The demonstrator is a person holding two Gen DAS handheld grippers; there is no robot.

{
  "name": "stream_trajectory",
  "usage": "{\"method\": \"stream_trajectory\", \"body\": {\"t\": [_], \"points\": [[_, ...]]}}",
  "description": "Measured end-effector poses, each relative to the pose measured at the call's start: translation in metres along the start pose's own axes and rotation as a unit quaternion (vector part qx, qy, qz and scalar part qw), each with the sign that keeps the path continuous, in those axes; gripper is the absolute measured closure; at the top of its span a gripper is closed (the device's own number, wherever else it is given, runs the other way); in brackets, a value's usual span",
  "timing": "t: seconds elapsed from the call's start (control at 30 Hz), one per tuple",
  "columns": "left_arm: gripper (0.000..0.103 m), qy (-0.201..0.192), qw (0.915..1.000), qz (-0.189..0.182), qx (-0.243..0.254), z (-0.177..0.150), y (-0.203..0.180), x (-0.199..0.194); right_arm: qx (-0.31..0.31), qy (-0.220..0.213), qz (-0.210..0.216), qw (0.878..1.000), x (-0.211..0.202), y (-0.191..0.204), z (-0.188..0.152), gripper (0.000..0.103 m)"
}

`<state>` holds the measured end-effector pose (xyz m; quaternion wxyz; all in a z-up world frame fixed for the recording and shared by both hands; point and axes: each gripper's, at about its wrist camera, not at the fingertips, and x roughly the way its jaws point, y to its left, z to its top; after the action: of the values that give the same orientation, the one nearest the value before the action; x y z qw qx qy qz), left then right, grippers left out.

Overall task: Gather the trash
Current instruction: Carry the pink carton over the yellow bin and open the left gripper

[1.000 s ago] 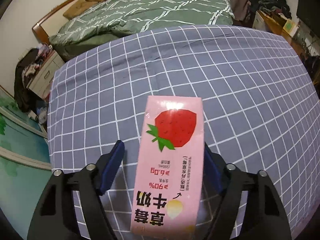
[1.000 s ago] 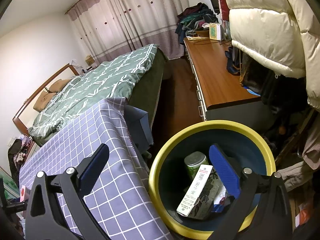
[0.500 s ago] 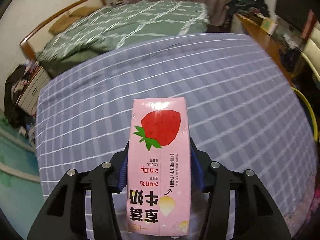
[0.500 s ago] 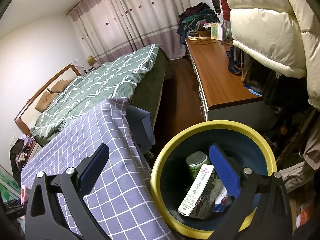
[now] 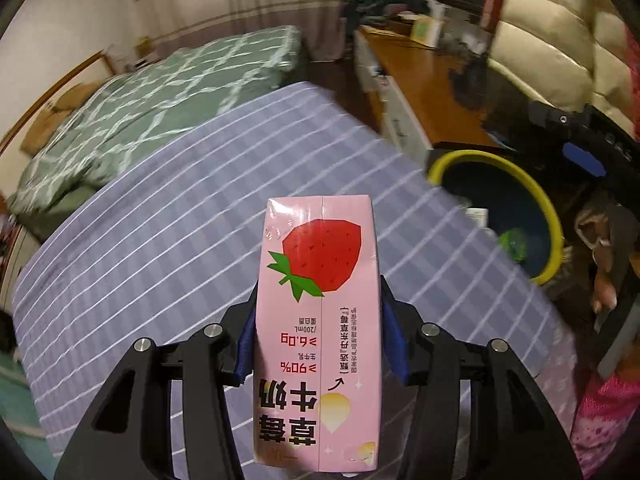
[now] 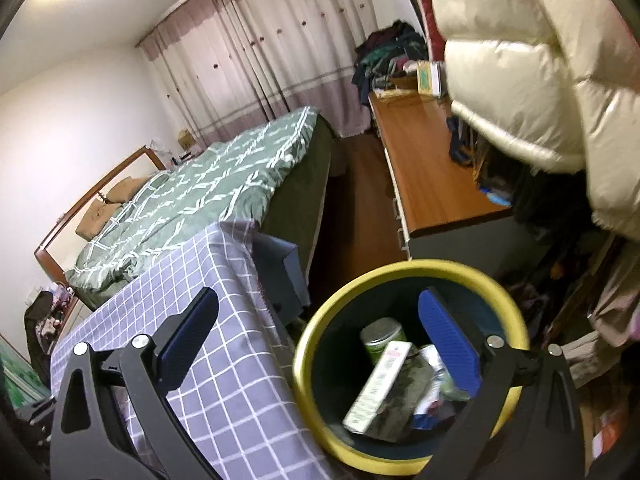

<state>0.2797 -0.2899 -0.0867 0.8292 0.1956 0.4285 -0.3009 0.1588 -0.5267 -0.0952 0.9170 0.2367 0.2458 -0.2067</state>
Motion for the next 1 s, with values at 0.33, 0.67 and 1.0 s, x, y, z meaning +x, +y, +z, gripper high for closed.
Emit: {"method": "stream_trajectory", "body": {"t": [0.33,0.67,1.0], "points": [[0.052,0.005,0.9963,-0.060,0.061,0.051,-0.099,0.036,-0.013,-0.031,-0.009,0.999,-0.068,-0.064,-0.002,0.008],[0.052,0.055,0.9870,-0.127,0.081,0.090,-0.193,0.087,0.018,-0.066,-0.012,0.998,-0.117,-0.116,0.005,0.007],[0.035,0.088,0.9861,-0.112,0.086,0.094,-0.242,0.143,0.024,-0.080,-0.005,0.996,-0.134,-0.124,0.008,0.007]]}}
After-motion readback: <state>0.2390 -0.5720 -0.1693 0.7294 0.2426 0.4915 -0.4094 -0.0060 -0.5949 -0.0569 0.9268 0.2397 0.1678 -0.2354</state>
